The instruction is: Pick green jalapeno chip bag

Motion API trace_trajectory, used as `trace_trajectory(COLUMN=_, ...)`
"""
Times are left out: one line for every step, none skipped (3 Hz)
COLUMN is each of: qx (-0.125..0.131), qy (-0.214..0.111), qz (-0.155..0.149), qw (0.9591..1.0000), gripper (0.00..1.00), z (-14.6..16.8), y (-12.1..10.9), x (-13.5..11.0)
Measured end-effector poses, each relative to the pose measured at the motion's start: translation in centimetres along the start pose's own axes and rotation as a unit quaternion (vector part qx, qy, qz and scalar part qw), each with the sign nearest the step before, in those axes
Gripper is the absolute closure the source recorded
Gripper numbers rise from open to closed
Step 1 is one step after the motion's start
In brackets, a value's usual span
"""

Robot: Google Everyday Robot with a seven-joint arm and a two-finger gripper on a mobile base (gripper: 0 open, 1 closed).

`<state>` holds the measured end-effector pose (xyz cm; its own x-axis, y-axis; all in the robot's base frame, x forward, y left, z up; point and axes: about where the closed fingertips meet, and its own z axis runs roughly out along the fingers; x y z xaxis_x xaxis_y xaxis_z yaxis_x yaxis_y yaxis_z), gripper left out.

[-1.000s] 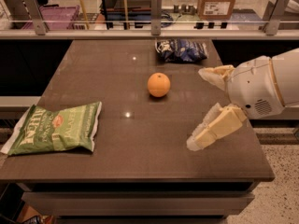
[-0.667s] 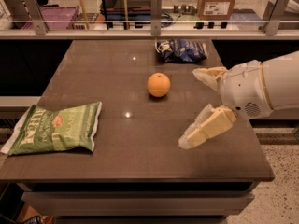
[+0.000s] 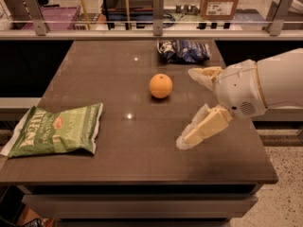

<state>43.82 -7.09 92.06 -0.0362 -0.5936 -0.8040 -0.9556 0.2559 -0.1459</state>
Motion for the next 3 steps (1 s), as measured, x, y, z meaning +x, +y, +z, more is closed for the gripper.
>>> trace_trajectory(qx=-0.015, qy=-0.027, qz=-0.017, qw=0.9994, gripper=0.00, z=1.8, y=0.0, x=-0.9)
trace_trajectory(qx=-0.027, qy=-0.056, qz=-0.023, qw=0.9978, gripper=0.00, z=3.7, y=0.5, x=-2.1)
trace_trajectory(qx=-0.033, qy=-0.089, qz=-0.012, qw=0.9954, gripper=0.00, z=5.5, y=1.4, x=-3.1)
